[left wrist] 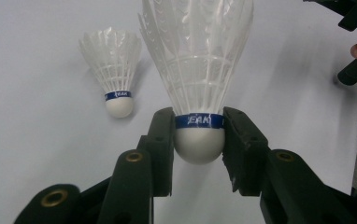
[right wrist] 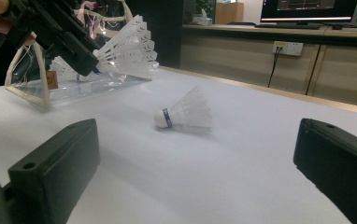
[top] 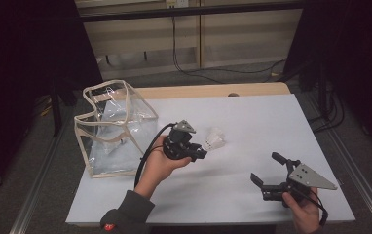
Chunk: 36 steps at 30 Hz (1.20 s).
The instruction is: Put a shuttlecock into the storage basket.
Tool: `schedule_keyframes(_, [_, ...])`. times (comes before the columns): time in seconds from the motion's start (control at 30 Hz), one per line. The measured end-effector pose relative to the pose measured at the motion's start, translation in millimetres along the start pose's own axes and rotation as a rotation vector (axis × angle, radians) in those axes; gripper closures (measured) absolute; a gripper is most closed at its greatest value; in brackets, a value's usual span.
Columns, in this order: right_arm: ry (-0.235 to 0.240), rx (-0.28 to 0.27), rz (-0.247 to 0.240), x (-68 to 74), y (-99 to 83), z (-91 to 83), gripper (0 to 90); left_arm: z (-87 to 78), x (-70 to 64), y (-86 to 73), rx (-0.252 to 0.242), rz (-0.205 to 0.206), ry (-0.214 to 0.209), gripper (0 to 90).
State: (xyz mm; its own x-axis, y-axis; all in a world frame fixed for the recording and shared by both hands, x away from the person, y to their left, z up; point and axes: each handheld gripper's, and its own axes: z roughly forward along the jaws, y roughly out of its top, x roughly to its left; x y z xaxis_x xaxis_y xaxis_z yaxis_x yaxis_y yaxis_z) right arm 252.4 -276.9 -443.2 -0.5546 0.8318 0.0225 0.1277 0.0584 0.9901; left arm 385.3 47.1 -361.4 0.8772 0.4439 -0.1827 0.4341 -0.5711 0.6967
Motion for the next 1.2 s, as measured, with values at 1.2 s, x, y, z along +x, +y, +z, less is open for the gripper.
schedule_keyframes(1.2, [-0.01,-0.006,0.004,-3.9,-0.3,-1.4,0.5,-19.9,12.5,4.4,0.0,-0.036,0.047,65.7])
